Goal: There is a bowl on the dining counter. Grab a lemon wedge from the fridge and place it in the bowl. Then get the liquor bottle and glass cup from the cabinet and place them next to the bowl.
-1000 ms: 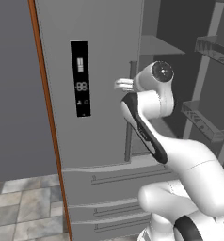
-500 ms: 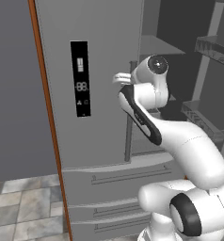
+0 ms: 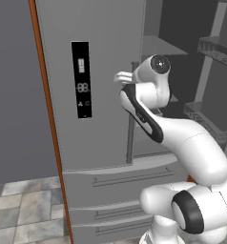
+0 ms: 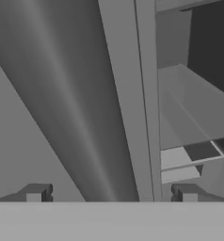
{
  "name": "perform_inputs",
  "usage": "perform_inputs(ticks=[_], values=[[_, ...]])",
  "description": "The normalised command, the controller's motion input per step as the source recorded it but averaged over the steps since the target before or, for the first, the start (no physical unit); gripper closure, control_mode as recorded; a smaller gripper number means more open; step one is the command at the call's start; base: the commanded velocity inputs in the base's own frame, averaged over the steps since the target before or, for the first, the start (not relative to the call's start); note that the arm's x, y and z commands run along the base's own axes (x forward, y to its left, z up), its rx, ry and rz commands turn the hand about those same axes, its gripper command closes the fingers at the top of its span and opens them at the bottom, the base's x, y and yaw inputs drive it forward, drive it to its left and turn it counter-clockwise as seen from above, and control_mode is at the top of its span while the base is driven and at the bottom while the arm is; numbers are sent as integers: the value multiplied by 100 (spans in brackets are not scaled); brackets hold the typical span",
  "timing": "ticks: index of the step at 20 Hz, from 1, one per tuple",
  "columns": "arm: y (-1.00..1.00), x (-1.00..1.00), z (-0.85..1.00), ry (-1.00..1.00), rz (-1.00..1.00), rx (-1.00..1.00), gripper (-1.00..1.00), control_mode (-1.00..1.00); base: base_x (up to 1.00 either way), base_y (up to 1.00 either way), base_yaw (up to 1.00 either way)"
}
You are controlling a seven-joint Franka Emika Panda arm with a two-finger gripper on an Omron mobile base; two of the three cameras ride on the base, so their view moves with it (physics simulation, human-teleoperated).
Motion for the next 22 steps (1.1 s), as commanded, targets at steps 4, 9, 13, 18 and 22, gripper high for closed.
perform_inputs(ticks=[4, 9, 13, 18, 22], values=[[0, 23, -5, -3, 0, 4, 100, -100, 0, 0, 0], [0, 27, -5, -9, 0, 8, 100, -100, 0, 0, 0], [2, -1, -1, -9, 9, 5, 100, -100, 0, 0, 0], [0, -73, -1, -9, 24, 0, 100, -100, 0, 0, 0], [0, -100, 0, -7, 10, 1, 100, -100, 0, 0, 0]])
